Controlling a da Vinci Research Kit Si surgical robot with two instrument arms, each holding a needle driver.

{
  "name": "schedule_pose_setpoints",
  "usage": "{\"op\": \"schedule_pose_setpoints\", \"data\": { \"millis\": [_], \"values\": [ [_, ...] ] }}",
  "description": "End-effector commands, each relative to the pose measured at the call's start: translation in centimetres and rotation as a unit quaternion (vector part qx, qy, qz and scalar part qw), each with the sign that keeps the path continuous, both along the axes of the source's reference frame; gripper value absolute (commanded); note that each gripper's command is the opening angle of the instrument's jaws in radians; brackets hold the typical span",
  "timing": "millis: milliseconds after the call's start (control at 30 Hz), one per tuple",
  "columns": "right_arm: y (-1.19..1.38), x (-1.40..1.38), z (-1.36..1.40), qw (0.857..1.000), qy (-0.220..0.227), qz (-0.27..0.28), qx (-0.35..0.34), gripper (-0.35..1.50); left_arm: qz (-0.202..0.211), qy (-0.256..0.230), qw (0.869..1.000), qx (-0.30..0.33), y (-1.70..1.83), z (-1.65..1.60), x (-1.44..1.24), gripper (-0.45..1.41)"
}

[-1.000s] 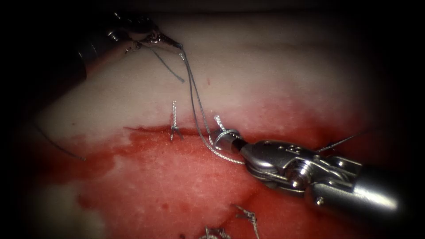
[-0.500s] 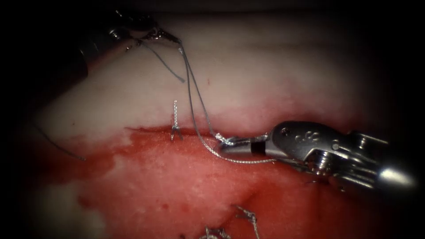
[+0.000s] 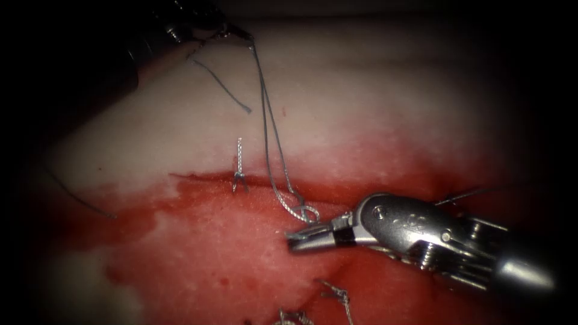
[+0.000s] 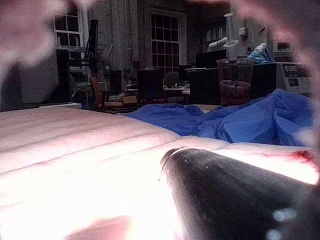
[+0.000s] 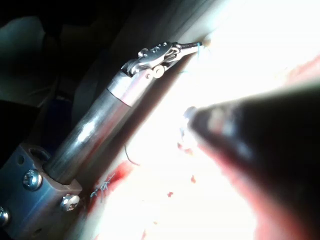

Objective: Wound Closure

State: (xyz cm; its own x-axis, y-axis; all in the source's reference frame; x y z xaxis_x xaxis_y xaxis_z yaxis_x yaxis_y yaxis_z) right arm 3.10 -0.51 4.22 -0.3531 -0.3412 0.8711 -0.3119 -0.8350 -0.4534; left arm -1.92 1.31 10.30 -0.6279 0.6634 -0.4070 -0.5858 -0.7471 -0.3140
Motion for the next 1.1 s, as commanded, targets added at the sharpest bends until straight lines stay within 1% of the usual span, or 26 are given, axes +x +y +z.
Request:
{"op": "schedule_pose_setpoints", "data": {
  "millis": [33, 133, 300, 467, 667, 800, 1000, 1033, 1067, 1100],
  "values": [
    [0.07, 0.11, -0.08, 1.0, 0.01, -0.003, -0.002, -0.35, -0.001, 0.007, 1.0, -0.013, 0.15, -0.11, 0.01, -0.45],
    [0.02, 0.16, -0.14, 1.0, 0.023, -0.015, -0.001, -0.35, -0.005, 0.04, 0.998, -0.043, 0.2, -0.1, 0.02, -0.45],
    [0.0, 0.19, -0.17, 0.999, 0.039, -0.019, -0.002, -0.35, -0.01, 0.079, 0.994, -0.069, 0.35, -0.05, -0.01, -0.45],
    [0.0, 0.19, -0.18, 0.999, 0.04, -0.019, -0.001, -0.35, -0.025, 0.129, 0.986, -0.104, 0.46, -0.01, -0.01, -0.45],
    [-0.04, 0.24, -0.23, 0.999, 0.049, -0.017, 0.001, -0.35, -0.036, 0.171, 0.978, -0.117, 0.46, 0.04, 0.01, -0.45],
    [-0.05, 0.25, -0.24, 0.999, 0.051, -0.015, 0.002, -0.35, -0.03, 0.198, 0.972, -0.125, 0.5, 0.06, 0.03, -0.45],
    [-0.07, 0.25, -0.22, 0.998, 0.052, -0.018, 0.0, -0.35, -0.017, 0.2, 0.97, -0.137, 0.54, 0.11, 0.04, -0.45],
    [-0.08, 0.25, -0.22, 0.998, 0.052, -0.018, -0.001, -0.35, -0.008, 0.188, 0.972, -0.141, 0.54, 0.12, 0.04, -0.45],
    [-0.09, 0.25, -0.21, 0.998, 0.052, -0.019, -0.002, -0.35, 0.015, 0.15, 0.978, -0.147, 0.58, 0.13, 0.03, -0.45],
    [-0.1, 0.26, -0.2, 0.998, 0.052, -0.019, -0.002, -0.35, 0.029, 0.135, 0.979, -0.149, 0.59, 0.14, 0.02, -0.45]
  ]
}}
